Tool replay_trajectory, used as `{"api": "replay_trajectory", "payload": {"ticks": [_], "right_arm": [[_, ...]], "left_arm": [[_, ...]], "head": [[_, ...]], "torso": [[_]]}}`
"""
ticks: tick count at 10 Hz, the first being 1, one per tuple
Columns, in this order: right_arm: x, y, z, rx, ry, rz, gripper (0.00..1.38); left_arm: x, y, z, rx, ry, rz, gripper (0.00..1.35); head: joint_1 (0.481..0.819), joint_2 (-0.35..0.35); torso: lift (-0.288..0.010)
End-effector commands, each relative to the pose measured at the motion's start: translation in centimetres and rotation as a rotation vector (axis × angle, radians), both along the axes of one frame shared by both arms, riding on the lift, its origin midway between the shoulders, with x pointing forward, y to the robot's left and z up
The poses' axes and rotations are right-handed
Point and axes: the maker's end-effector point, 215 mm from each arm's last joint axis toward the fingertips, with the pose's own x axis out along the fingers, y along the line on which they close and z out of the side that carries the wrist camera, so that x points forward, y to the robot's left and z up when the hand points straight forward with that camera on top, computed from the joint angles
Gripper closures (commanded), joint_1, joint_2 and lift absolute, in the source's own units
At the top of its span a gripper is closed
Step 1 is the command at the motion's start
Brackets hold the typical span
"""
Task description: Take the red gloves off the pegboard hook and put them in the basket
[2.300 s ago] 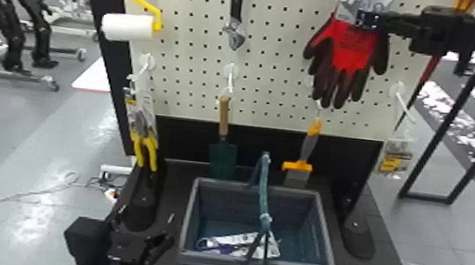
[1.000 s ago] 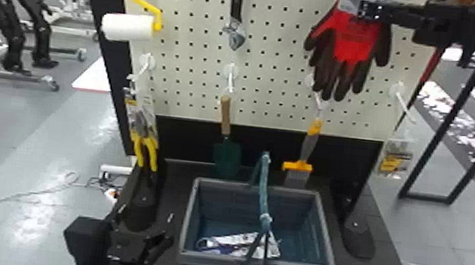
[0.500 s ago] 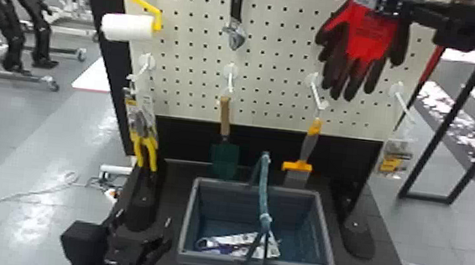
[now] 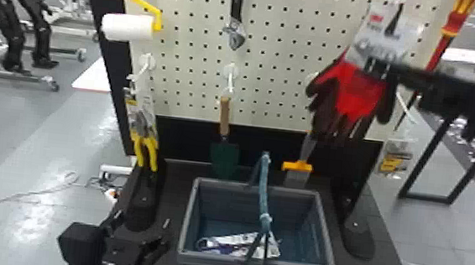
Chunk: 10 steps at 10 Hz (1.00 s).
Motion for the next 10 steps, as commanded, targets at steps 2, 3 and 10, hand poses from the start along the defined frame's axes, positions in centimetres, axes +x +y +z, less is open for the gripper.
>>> {"api": "replay_trajectory", "payload": {"ticks": [2, 3, 10], "right_arm": [[-0.8, -1.1, -5.4, 0.053, 0.074, -0.051, 1.28], [-1.1, -1.5, -7.0, 0.067, 0.097, -0.065, 1.28], [-3.1, 4.1, -22.3, 0.205, 0.361, 0.025, 1.28]], "left_arm": [[-0.2, 0.3, -0.1, -0.001, 0.001, 0.004, 0.24], [-0.3, 0.5, -0.1, 0.001, 0.001, 0.006, 0.24], [-0.7, 0.5, -0.5, -0.004, 0.01, 0.007, 0.24]], "head": [[0.549, 0.0], [0.549, 0.0], [0.549, 0.0]], "torso": [[-0.1], [-0.1], [-0.1]]}}
